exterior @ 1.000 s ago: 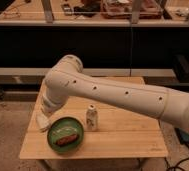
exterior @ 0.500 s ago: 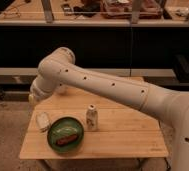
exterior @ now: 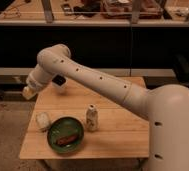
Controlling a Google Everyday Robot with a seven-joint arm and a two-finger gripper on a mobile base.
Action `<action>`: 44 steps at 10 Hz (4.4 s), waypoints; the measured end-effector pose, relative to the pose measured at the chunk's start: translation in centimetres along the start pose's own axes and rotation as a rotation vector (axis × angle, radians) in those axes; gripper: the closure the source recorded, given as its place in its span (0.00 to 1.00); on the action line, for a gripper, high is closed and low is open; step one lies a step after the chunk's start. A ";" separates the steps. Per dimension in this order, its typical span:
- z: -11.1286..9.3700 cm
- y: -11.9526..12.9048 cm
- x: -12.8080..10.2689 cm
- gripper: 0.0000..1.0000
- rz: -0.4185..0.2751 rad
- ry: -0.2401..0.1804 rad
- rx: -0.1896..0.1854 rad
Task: Place the white sponge in the ceramic bowl
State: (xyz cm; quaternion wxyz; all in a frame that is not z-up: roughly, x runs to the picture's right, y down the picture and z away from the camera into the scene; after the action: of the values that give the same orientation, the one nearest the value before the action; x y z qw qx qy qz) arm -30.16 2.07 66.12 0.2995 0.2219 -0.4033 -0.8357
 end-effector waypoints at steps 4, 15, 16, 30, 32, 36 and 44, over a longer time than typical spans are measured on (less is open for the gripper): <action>6.0 1.4 -1.2 0.90 -0.034 -0.215 -0.049; 12.2 4.2 -7.6 0.30 0.341 -0.410 -0.301; 13.0 3.8 -7.7 0.30 0.339 -0.402 -0.297; 15.1 7.2 -7.9 0.30 0.291 -0.354 -0.497; 15.4 7.5 -7.8 0.30 0.301 -0.357 -0.536; 17.9 7.1 -9.9 0.30 0.393 -0.328 -0.454; 19.7 8.8 -12.0 0.40 0.435 -0.321 -0.412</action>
State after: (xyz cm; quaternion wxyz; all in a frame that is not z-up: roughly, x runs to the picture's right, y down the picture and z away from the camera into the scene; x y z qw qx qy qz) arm -30.70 16.50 86.14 0.4421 -0.0691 -0.3058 -0.8404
